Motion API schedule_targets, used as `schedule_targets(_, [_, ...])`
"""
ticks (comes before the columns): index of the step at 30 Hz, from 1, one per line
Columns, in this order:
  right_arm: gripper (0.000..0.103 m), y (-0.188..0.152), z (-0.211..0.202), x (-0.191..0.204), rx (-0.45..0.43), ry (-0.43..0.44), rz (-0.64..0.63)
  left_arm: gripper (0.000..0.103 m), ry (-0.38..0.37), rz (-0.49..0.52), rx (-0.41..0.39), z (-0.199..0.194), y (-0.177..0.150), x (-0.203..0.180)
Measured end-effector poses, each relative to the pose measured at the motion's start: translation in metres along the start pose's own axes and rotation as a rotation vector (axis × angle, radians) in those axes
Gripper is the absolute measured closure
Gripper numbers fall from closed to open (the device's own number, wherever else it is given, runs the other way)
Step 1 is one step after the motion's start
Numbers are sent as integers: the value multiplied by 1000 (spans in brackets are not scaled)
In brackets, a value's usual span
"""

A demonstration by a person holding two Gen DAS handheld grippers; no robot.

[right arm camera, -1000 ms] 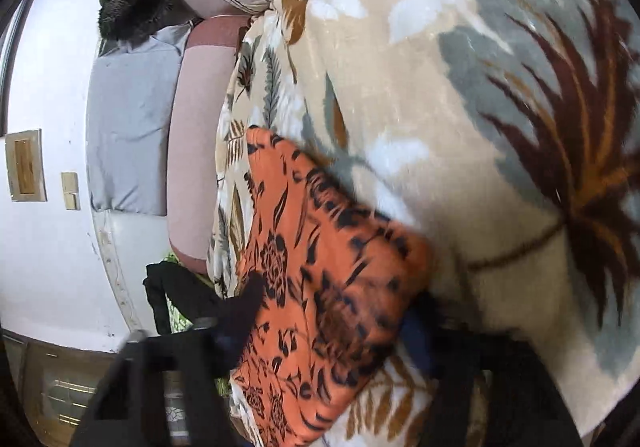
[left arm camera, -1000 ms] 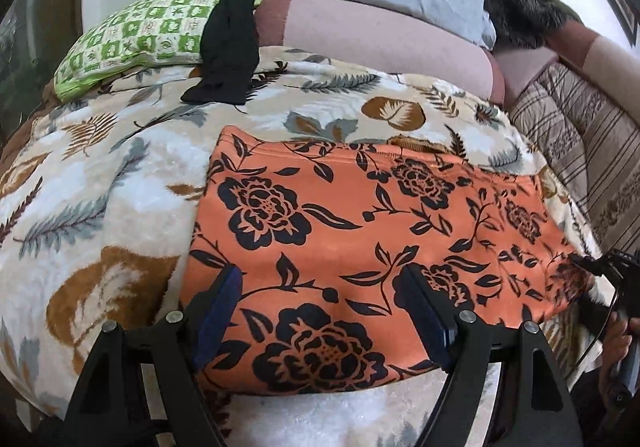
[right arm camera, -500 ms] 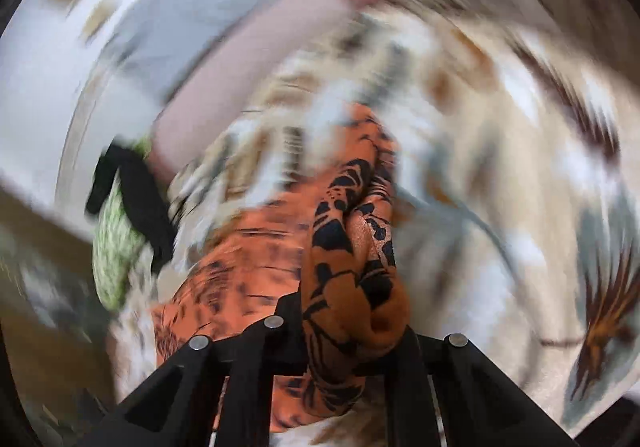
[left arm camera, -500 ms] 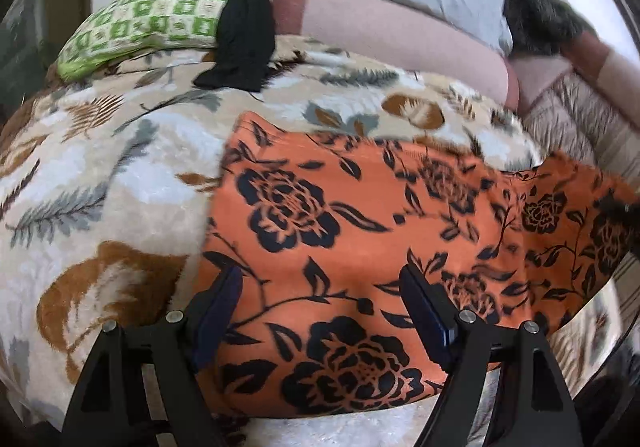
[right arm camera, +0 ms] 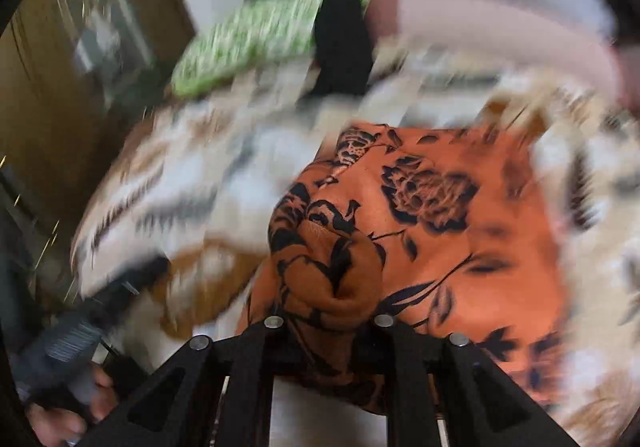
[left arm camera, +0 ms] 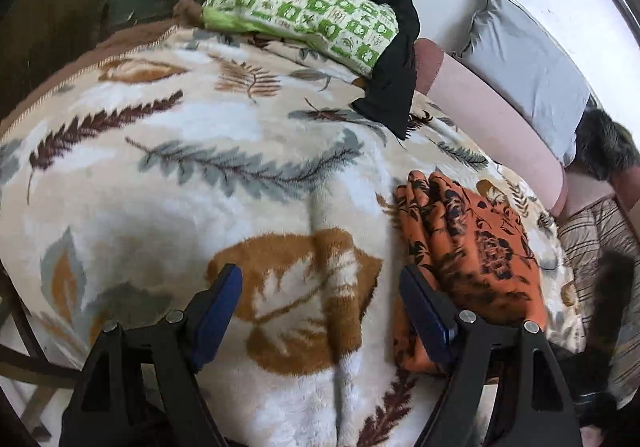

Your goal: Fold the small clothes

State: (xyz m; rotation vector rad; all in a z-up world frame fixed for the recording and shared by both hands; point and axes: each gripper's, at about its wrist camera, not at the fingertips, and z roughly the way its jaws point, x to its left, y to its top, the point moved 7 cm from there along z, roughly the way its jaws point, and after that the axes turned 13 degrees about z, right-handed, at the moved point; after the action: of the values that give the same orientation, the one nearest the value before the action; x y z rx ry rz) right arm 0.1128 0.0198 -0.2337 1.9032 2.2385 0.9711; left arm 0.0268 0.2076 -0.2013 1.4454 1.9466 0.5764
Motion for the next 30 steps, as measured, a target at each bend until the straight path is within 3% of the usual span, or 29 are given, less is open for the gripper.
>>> schedule_targets(1, [81,-4,2,-1,1,12,-5,22,-24,-3,2,-2,0,-3])
schedule_targets(3, [67,-3,-13,1,-12,74,-8,22,-87,-9,3,-6,1,-15])
schedule_targets(4, [35,-2,-21,0,1,111,1,22,-121,-10,8,-7,4,-23])
schedule_targets(5, [16,1,-34,-7,-5,143,36,22,-162,-6,13,-7,5,-35])
schedule_targets(10, [16,11,-79,-64,-116,243,275,22,-274,61,46,-2,0,-92])
schedule_targets(13, [16,15,-90,-100,-137,253,388,22,-285,88,115,19,-6,-116])
schedule_targets(14, [16,13,-91,-110,-130,254,413,27,-288,89,153,30,-10,-122])
schedule_targets(15, [16,11,-90,-114,-125,258,425,40,-292,88,171,34,-13,-124])
schedule_targets(16, [16,9,-89,-119,-117,265,438,86,-291,92,210,43,-17,-126])
schedule_targets(17, [16,8,-87,-123,-110,272,444,88,-267,81,243,47,-19,-123])
schedule_targets(19, [16,5,-83,-125,-95,277,445,88,-273,82,157,26,-11,-121])
schedule_targets(21, [16,5,-84,-127,-92,295,434,88,-231,114,96,14,-7,-118])
schedule_targets(22, [16,5,-83,-127,-90,300,424,88,-213,102,150,26,-16,-113])
schedule_targets(24, [16,5,-73,-131,-64,291,426,84,-197,70,332,64,-47,-102])
schedule_targets(27, [16,5,-73,-134,-39,313,435,76,-201,63,276,50,-35,-103])
schedule_targets(30, [16,11,-79,-139,-57,302,419,52,-165,159,183,34,-6,-114])
